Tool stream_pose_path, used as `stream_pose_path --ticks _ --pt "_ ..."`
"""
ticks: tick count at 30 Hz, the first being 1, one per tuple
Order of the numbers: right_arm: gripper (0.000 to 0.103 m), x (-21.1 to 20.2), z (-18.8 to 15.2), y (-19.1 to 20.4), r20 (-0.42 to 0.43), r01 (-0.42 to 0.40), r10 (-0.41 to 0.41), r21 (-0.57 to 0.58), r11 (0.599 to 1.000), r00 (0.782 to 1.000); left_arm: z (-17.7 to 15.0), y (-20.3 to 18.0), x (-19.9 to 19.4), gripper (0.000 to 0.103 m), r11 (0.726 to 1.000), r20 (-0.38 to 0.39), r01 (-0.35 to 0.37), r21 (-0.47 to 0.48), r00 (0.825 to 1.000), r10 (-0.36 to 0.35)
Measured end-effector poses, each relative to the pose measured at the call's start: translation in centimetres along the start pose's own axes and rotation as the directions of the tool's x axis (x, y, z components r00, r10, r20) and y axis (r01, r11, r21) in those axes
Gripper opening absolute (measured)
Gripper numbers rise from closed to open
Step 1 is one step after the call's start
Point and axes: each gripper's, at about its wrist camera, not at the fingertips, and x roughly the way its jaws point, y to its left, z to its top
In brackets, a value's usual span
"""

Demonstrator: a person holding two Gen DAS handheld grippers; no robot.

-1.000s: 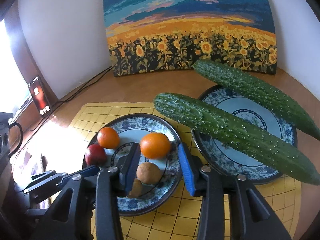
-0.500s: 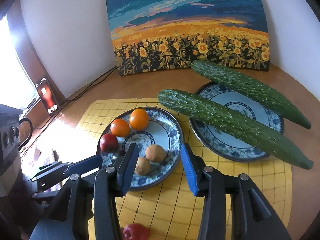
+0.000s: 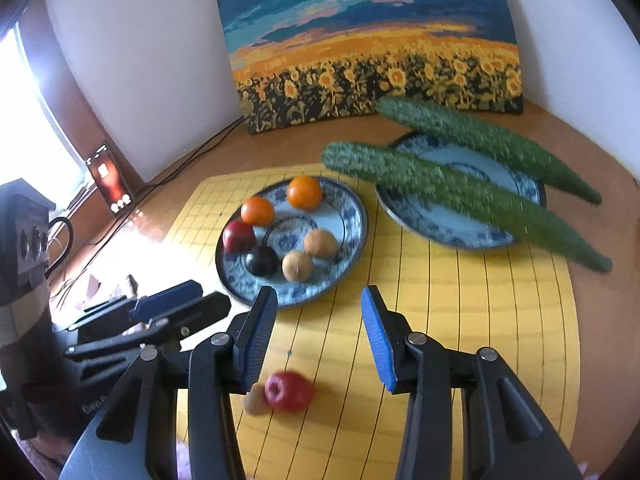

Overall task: Organize fruits
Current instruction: 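Move both tools back toward the red apple and small brown fruit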

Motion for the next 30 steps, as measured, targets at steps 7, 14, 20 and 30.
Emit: stream_pose_path --ticks 7,14,20,30 --pt "0.045 -0.9 -2.2 -0.7 -0.004 0.038 -0.038 0.012 0.999 0.999 -1.4 -0.6 -0.6 0.037 1.0 -0.008 0.001 0.01 1.0 -0.001" --pt "0.045 -1.2 -4.5 -1.3 -0.012 0.068 -0.068 0.011 0.998 0.998 -3.1 -0.9 -0.6 0.037 1.0 -0.028 0.008 0.019 1.0 -0.008" --pt "0.045 -1.3 -5.7 -1.9 -0.017 0.082 -0.082 0.02 0.996 0.996 -4.6 -1.4 -0.3 0.037 0.999 -0.058 0.027 0.029 0.998 -0.026" --pt "0.045 -1.7 -6.5 -2.6 -0.01 0.083 -0.082 0.028 0.996 0.997 -5.5 -3.5 0.1 0.037 0.994 -0.069 0.024 0.104 0.997 -0.016"
